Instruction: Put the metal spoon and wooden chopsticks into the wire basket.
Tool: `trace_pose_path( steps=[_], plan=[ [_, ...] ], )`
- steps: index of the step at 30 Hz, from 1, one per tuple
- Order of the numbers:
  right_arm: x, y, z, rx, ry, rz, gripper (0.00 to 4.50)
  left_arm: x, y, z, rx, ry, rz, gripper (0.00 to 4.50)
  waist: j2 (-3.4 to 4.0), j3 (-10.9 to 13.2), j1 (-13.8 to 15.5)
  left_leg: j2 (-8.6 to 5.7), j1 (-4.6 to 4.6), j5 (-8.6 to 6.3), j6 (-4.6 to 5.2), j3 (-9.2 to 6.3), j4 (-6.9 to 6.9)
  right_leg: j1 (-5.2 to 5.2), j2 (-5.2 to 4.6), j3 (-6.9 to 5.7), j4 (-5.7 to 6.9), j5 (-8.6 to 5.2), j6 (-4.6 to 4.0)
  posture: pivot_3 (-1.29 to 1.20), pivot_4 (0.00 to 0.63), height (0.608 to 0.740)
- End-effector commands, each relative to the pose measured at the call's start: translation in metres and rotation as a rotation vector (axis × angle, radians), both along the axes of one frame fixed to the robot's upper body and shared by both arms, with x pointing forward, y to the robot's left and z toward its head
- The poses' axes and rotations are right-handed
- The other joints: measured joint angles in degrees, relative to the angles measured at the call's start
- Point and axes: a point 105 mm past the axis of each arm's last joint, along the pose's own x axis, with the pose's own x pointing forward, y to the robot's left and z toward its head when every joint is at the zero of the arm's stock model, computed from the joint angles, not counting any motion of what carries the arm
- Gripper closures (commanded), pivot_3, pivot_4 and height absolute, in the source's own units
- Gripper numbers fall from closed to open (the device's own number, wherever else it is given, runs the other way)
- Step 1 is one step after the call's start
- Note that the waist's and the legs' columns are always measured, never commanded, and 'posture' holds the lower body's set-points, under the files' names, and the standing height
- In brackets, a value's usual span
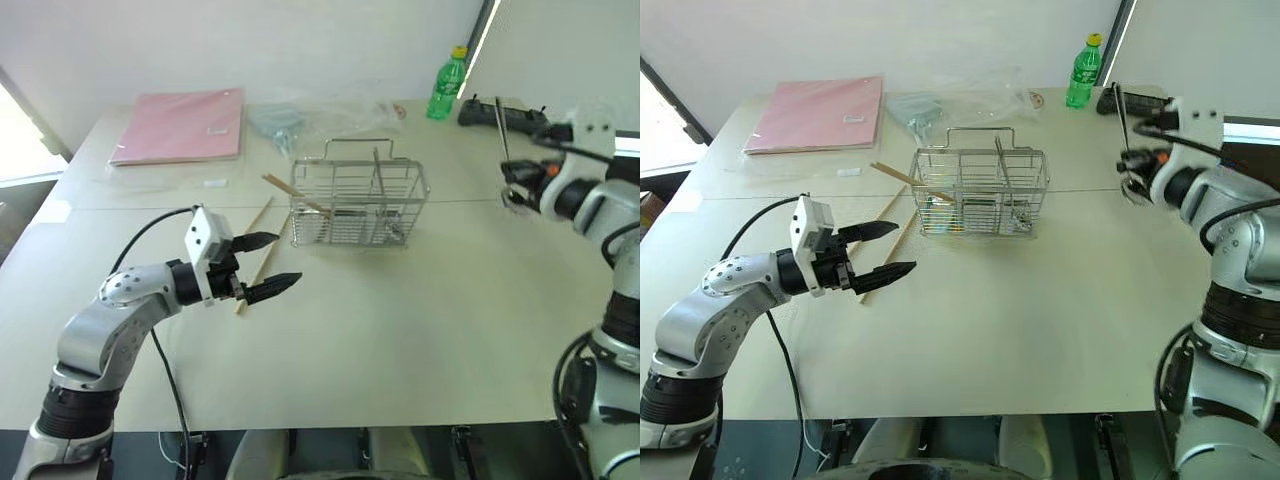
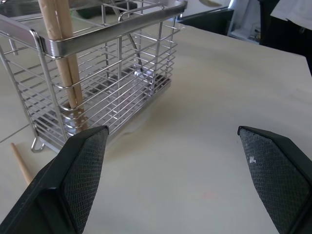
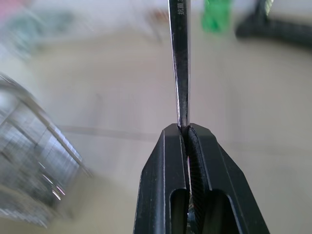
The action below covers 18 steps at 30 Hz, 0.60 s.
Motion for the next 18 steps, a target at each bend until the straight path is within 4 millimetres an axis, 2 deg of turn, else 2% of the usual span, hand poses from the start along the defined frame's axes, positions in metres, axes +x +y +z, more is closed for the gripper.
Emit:
trace_pose_path(
  steps=[1,6,9,11,15,18],
  plan=[
    [-0.002,0.032,0.034,0.036,-0.18,0.101,4.48,0.002,0.0,0.013,-0.013,-0.064,0.007,0.0,0.0,0.0,0.0,-0.02,-0.02,0.0,0.0,0.0,0.0,-0.01,-0.02,0.01,-0.01,0.0,0.0,0.0,0.15,0.709],
    [-0.002,0.085,0.038,0.027,-0.287,0.273,4.48,0.004,0.001,0.015,-0.024,-0.077,0.021,0.0,0.01,0.0,-0.1,-0.02,-0.01,0.0,0.0,-0.01,0.0,-0.04,-0.02,0.02,0.03,0.0,0.0,0.0,0.15,0.709],
    [-0.007,0.114,0.033,0.033,-0.324,0.377,4.48,0.005,0.001,0.016,-0.025,-0.079,0.023,0.0,0.01,0.0,-0.4,-0.02,-0.01,0.01,-0.01,-0.01,-0.01,-0.11,-0.01,0.02,0.13,0.01,0.0,0.0,0.15,0.709],
    [-0.008,0.124,0.031,0.012,-0.359,0.4,4.48,0.006,0.001,0.016,-0.024,-0.082,0.024,0.0,0.02,0.0,-0.6,-0.01,0.0,0.01,-0.02,-0.05,-0.01,-0.11,0.0,0.01,0.16,0.01,0.0,0.0,0.15,0.709],
    [-0.003,0.124,0.04,0.037,-0.414,0.37,4.48,0.007,0.002,0.019,-0.025,-0.09,0.028,0.0,0.01,0.0,-1.0,-0.04,0.0,0.03,-0.06,-0.05,0.01,-0.1,-0.01,0.04,0.16,0.01,0.0,0.0,0.15,0.709],
    [0.002,0.126,0.035,0.054,-0.408,0.368,4.48,0.007,0.002,0.018,-0.027,-0.092,0.034,0.0,0.01,0.0,-1.0,-0.03,0.04,0.03,-0.06,-0.05,0.01,-0.1,0.0,0.04,0.22,0.01,0.0,0.0,0.15,0.709]
  ],
)
